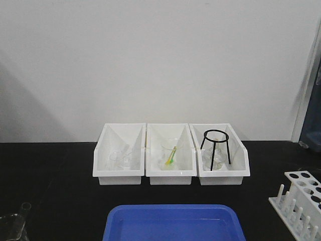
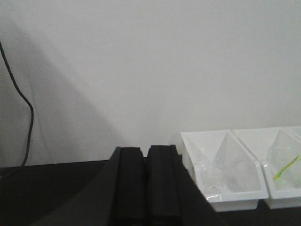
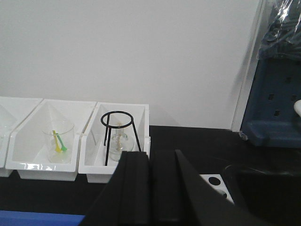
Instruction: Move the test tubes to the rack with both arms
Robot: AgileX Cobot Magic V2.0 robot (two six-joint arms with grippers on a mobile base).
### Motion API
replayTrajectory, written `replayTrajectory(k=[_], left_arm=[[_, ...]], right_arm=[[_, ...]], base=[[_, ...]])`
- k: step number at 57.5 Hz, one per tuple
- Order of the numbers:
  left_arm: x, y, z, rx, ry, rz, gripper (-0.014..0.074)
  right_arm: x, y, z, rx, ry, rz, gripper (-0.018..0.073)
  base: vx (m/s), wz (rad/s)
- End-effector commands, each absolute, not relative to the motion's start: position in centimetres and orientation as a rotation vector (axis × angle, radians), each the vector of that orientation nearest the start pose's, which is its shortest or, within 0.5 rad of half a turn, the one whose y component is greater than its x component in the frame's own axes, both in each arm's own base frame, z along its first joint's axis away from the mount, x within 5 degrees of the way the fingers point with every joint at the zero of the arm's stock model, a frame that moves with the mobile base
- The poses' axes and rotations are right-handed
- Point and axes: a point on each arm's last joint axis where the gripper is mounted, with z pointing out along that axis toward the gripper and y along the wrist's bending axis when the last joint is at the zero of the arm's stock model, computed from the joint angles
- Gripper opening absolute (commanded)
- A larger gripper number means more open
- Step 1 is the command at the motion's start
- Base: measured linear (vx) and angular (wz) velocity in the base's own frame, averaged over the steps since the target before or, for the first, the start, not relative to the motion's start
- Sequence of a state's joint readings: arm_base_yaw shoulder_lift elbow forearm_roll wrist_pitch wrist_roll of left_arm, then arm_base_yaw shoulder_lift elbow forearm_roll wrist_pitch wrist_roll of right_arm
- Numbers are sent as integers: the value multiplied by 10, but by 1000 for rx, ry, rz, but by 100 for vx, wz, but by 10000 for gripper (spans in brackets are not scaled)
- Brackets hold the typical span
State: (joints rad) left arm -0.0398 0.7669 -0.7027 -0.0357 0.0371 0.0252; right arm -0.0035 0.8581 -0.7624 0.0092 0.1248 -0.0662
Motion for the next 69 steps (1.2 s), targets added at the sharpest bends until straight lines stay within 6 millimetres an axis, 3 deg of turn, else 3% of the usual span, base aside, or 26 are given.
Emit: replayTrajectory(k=[1, 14, 21, 26, 40, 52, 69], left_arm=[[166, -7, 388, 109, 1516, 51, 70], [172, -7, 378, 255, 1591, 180, 316], [179, -8, 370, 267, 1653, 171, 454], [188, -12, 358, 295, 1726, 149, 503], [219, -30, 320, 401, 1937, 79, 467], [240, -34, 295, 410, 1980, 76, 404], [222, -29, 245, 357, 1790, 106, 379]], right_arm=[[185, -1, 390, -46, 1584, -50, -8], [185, -1, 391, -46, 1579, -50, -7], [185, -1, 391, -46, 1575, -50, -7], [185, -1, 391, -46, 1575, -51, -7], [185, -1, 394, -45, 1544, -51, -7], [185, -1, 396, -45, 1514, -53, -7], [186, -1, 395, -45, 1521, -53, -7]], base=[[0, 0], [0, 0], [0, 0], [0, 0], [0, 0], [0, 0], [0, 0]])
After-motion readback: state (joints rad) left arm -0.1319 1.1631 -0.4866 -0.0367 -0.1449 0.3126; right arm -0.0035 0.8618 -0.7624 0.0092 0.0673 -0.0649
